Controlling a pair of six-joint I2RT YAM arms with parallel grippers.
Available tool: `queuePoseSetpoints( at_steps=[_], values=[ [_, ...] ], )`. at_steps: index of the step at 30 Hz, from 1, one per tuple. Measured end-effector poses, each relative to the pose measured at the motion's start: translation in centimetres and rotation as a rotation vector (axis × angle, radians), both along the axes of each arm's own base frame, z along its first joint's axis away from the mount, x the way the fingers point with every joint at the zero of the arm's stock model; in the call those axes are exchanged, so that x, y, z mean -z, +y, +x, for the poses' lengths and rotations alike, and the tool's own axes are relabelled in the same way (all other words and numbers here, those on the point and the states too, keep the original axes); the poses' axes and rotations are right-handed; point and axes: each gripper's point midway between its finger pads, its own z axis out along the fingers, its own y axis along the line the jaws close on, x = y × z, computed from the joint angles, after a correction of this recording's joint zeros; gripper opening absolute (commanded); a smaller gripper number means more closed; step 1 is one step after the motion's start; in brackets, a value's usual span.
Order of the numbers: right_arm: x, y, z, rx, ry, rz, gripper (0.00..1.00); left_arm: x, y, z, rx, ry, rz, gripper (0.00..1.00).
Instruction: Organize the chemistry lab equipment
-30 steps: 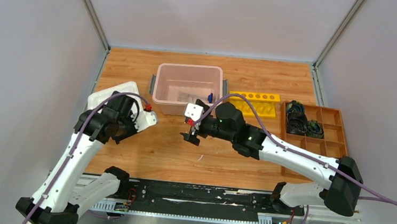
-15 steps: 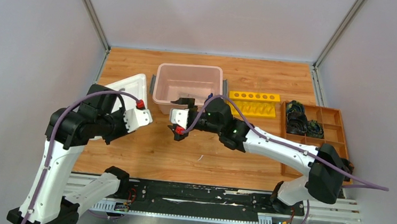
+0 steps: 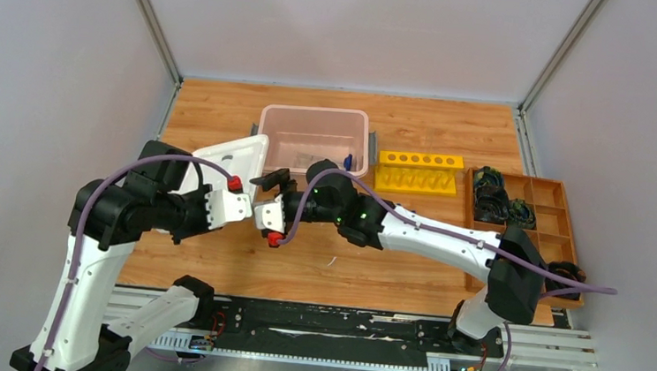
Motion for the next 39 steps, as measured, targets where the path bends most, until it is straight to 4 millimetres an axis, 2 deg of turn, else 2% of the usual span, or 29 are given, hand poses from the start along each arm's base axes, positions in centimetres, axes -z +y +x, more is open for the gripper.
queuePoseSetpoints(
  at_steps=[3, 6, 13, 15, 16, 17, 18, 20, 21, 22, 26, 31, 35, 39],
  values=[
    [1.3, 0.4, 0.0, -0.010, -0.001, -0.030, 0.77, -0.5, -0.4, 0.0, 0.032, -0.020, -0.015, 0.00],
    [1.7, 0.9, 0.0, -0.012, -0.007, -0.038, 0.65, -0.8, -0.6, -0.1, 0.062, -0.031, -0.021, 0.00],
    [0.7, 2.4, 0.3, 0.035, -0.082, 0.010, 0.20, -1.2, -0.7, -0.5, 0.124, -0.071, -0.025, 0.00],
    [0.7, 2.5, 0.5, 0.042, -0.126, 0.005, 0.03, -1.7, -0.5, -0.2, 0.132, -0.112, -0.011, 0.00],
    [0.8, 2.6, 0.5, 0.044, -0.152, -0.001, 0.00, -2.2, -0.3, 0.2, 0.134, -0.147, -0.002, 0.00],
    [0.9, 2.6, 0.6, 0.047, -0.165, -0.007, 0.00, -2.7, -0.2, 0.5, 0.140, -0.180, 0.006, 0.00],
    [1.0, 2.7, 0.6, 0.050, -0.176, -0.011, 0.00, -3.1, -0.1, 0.7, 0.145, -0.205, 0.012, 0.18],
    [0.5, 2.8, 0.7, 0.067, -0.188, 0.000, 0.00, -3.2, 0.0, 0.7, 0.162, -0.215, 0.024, 0.71],
    [0.2, 2.8, 0.8, 0.074, -0.192, 0.011, 0.00, -3.4, -0.1, 0.9, 0.165, -0.223, 0.020, 0.94],
    [-0.1, 2.9, 0.9, 0.086, -0.190, 0.021, 0.00, -3.6, -0.3, 1.1, 0.176, -0.233, 0.017, 0.99],
    [-1.6, 2.8, 1.9, 0.157, -0.169, 0.083, 0.00, -5.1, -1.0, 2.0, 0.161, -0.305, -0.030, 1.00],
    [-3.7, 1.9, 4.2, 0.295, -0.066, 0.174, 0.00, -10.1, -1.7, 4.3, 0.040, -0.518, -0.165, 1.00],
    [-7.1, -0.1, 8.2, 0.459, 0.118, 0.290, 0.00, -14.7, -1.7, 6.6, -0.126, -0.697, -0.321, 1.00],
    [-11.3, -4.6, 13.0, 0.620, 0.340, 0.455, 0.00, -17.3, -1.3, 8.1, -0.271, -0.776, -0.447, 1.00]
  ],
)
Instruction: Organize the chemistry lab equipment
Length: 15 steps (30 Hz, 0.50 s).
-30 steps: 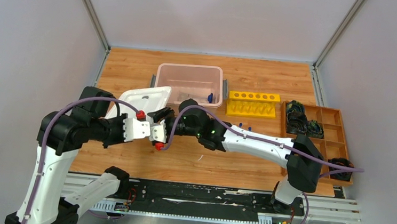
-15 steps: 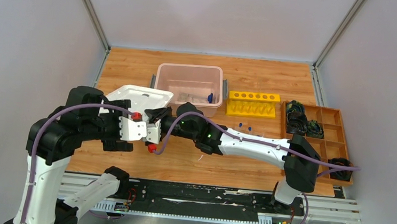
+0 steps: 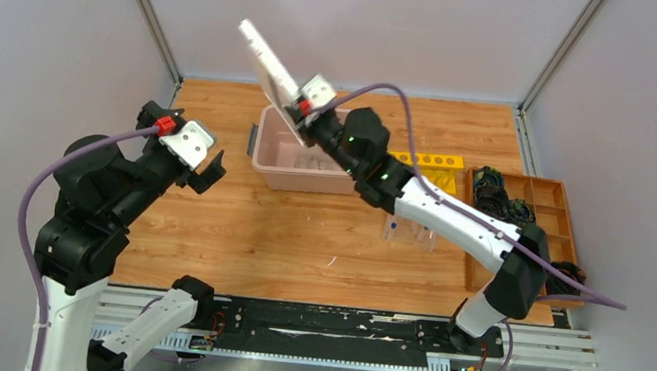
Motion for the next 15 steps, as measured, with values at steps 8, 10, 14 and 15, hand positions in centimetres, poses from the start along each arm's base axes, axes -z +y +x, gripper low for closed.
queuePoseSetpoints(
  at_steps=[8, 10, 14, 15],
  values=[
    [-3.4, -10.6, 7.9, 0.153, 0.481, 0.438, 0.00, 3.2, -1.3, 3.4, -0.071, 0.203, -0.116, 1.00],
    [-3.4, -12.5, 9.1, 0.166, 0.579, 0.525, 0.00, 5.3, -1.8, 4.6, -0.086, 0.296, -0.115, 1.00],
    [-2.1, -14.4, 10.2, 0.137, 0.802, 0.676, 0.00, 8.8, -2.0, 6.7, -0.131, 0.455, -0.141, 1.00],
    [-1.6, -14.5, 10.2, 0.122, 0.852, 0.704, 0.00, 9.3, -1.8, 7.0, -0.144, 0.479, -0.151, 1.00]
  ],
)
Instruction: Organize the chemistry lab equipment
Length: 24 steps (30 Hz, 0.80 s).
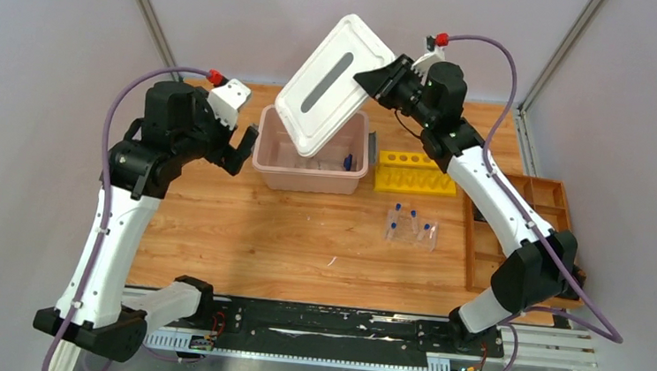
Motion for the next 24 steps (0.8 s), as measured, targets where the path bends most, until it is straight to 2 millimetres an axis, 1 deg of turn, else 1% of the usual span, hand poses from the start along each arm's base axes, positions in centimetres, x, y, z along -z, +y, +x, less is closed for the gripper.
queuePoseSetpoints(
  at_steps=[4, 8, 12, 16, 17, 19, 22, 24],
  values=[
    [3.4, 0.5, 0.1, -0.074, 0.186, 0.136, 0.00, 1.6, 1.1, 0.7, -0.049, 0.065, -0.025, 1.00],
    [7.4, 1.6, 0.5, -0.110, 0.327, 0.202, 0.00, 3.3, 1.7, 1.1, -0.069, 0.108, -0.029, 1.00],
    [11.1, 2.4, 1.1, -0.123, 0.426, 0.252, 0.00, 6.1, 1.8, 1.5, -0.065, 0.155, -0.025, 1.00],
    [13.6, 2.9, 1.8, -0.121, 0.476, 0.293, 0.00, 9.8, 1.5, 1.6, -0.051, 0.199, -0.016, 1.00],
    [14.2, 2.9, 1.8, -0.119, 0.486, 0.300, 0.02, 10.5, 1.5, 1.7, -0.049, 0.207, -0.014, 1.00],
    [15.2, 2.9, 1.8, -0.116, 0.501, 0.307, 0.11, 11.4, 1.4, 2.1, -0.046, 0.209, -0.014, 1.00],
    [16.1, 2.8, 1.5, -0.115, 0.505, 0.313, 0.29, 12.2, 1.1, 2.9, -0.034, 0.201, -0.023, 1.00],
    [16.8, 2.6, 1.3, -0.111, 0.507, 0.310, 0.36, 12.8, 0.8, 3.7, -0.028, 0.196, -0.030, 1.00]
  ],
)
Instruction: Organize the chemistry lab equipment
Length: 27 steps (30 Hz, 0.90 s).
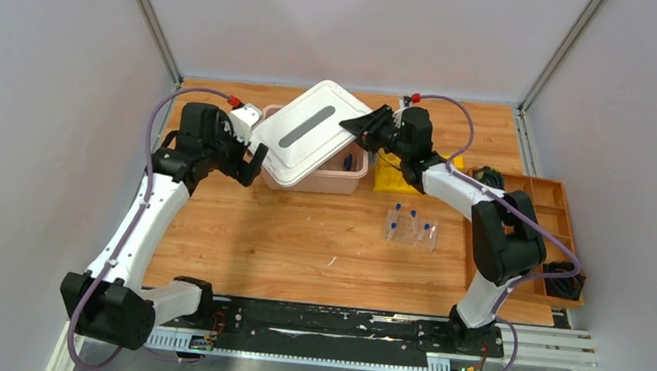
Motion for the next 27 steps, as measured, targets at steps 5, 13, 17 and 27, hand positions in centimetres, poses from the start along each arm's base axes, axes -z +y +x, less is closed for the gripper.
queuePoseSetpoints(
  at_steps=[5, 13, 17, 27],
  values=[
    [2.8, -0.8, -0.5, 0.026, 0.033, -0.045, 0.50, 1.6, -0.5, 1.6, 0.002, -0.002, -0.015, 1.00],
    [2.2, -1.3, -1.2, 0.030, 0.020, -0.078, 0.65, 4.5, -0.4, 2.8, 0.000, 0.001, 0.016, 1.00],
    [1.8, -2.0, -2.5, 0.017, 0.027, -0.142, 0.71, 5.2, -0.3, 2.9, 0.000, -0.004, 0.034, 1.00],
    [4.3, -2.8, -4.6, -0.070, 0.123, -0.321, 0.84, 5.3, -0.2, 3.4, -0.006, -0.028, 0.033, 1.00]
  ],
)
